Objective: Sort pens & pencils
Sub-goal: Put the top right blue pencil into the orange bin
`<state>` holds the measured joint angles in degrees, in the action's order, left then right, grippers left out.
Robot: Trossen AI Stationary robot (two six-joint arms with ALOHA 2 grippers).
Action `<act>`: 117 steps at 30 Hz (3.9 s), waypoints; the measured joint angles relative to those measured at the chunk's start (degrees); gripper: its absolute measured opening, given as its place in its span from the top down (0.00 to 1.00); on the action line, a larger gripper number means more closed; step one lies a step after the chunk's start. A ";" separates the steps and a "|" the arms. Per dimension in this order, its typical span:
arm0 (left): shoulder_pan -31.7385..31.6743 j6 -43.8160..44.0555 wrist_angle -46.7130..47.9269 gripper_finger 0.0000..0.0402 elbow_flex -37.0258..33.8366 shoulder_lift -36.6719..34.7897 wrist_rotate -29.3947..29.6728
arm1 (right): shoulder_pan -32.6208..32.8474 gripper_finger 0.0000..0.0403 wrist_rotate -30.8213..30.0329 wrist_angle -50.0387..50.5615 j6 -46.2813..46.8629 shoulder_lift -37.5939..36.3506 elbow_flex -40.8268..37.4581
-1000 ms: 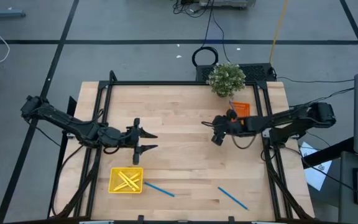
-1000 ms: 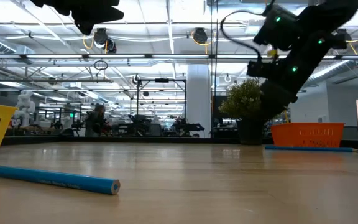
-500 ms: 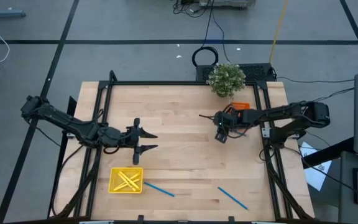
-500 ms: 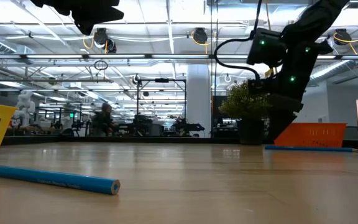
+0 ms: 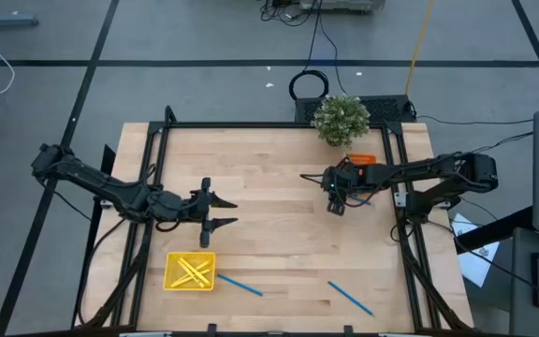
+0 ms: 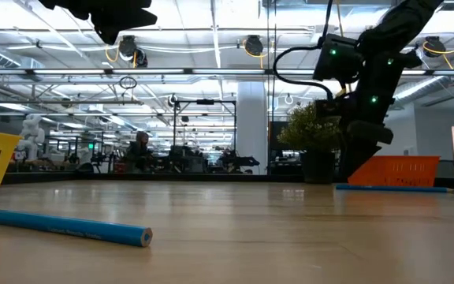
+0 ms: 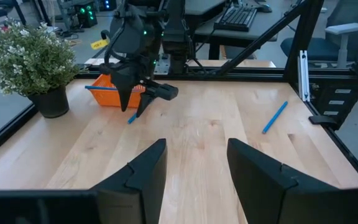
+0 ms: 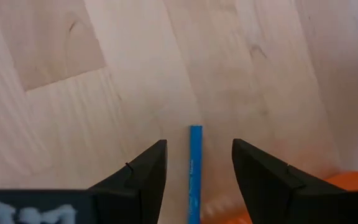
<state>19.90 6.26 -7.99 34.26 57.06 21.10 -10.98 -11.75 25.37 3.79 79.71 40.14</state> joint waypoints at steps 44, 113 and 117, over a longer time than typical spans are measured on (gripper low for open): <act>0.00 0.18 0.00 0.56 0.00 0.02 -0.02 | -0.52 1.00 -3.33 -2.60 7.49 2.74 -0.05; 0.02 0.20 0.20 0.56 -0.02 0.00 -0.17 | 19.39 0.84 11.37 3.96 13.15 -5.92 -0.02; 0.02 0.20 0.33 0.56 -0.02 0.00 0.02 | 19.36 0.65 10.07 5.56 7.49 -3.22 -0.09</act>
<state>19.92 6.46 -7.66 34.24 57.06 21.12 8.38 -1.68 30.93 11.28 76.49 40.05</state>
